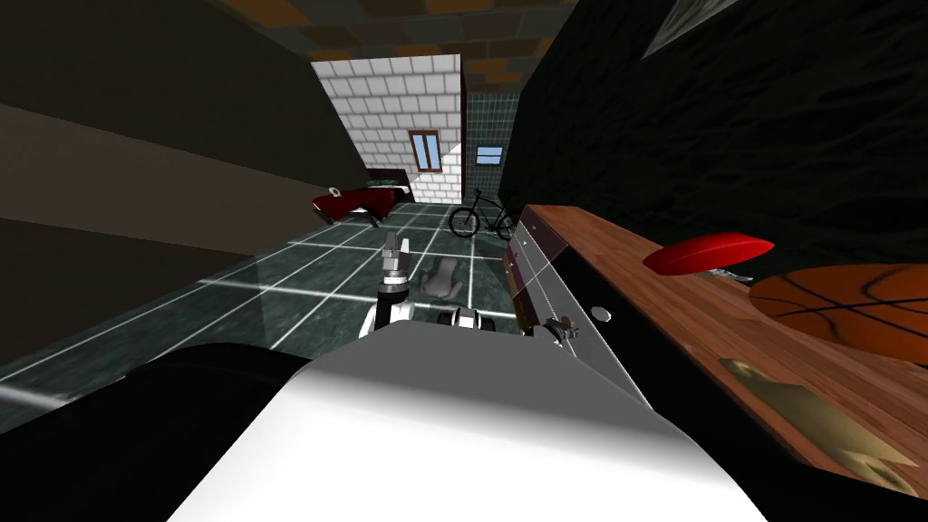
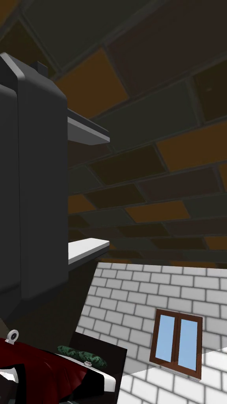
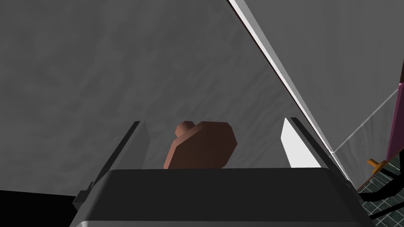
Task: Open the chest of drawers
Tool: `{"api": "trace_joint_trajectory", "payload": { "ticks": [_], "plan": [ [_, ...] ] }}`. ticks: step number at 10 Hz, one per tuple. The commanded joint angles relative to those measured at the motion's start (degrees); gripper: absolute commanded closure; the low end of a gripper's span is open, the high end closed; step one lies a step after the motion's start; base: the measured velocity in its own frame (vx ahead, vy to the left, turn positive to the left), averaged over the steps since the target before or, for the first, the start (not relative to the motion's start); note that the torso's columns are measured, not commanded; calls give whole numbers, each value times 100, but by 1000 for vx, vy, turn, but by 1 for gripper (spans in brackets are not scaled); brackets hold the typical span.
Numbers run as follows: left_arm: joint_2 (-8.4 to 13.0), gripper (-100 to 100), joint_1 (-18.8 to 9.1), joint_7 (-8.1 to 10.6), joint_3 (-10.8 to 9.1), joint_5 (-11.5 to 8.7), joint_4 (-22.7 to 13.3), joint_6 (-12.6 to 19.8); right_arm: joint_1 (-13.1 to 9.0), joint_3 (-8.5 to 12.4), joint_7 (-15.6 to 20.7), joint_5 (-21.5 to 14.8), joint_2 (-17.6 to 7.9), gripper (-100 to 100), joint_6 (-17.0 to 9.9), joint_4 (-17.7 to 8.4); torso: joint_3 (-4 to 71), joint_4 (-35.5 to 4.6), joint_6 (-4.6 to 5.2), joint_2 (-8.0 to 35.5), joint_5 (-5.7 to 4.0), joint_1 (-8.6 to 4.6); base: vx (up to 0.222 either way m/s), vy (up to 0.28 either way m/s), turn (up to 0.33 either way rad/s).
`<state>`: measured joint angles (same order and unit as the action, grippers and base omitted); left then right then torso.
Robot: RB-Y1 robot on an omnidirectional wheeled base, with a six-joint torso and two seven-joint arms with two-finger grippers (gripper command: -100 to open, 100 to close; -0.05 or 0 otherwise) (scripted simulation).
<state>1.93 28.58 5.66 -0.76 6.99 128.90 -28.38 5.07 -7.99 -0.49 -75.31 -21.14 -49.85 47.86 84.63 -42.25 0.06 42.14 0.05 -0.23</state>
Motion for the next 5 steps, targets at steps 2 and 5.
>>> {"api": "trace_joint_trajectory", "payload": {
  "ticks": [2,5],
  "plan": [
    [0,0,1,0,0,0,0,0,-163,157,-154,173,-91,-100,-53,-490,-2,-2,-4,0,-5,-18,-77,9,231],
    [1,0,0,0,-1,0,0,0,-574,451,-499,520,-278,-100,-90,-1337,-15,-8,-6,19,-12,-40,-157,17,395]
  ]
}}
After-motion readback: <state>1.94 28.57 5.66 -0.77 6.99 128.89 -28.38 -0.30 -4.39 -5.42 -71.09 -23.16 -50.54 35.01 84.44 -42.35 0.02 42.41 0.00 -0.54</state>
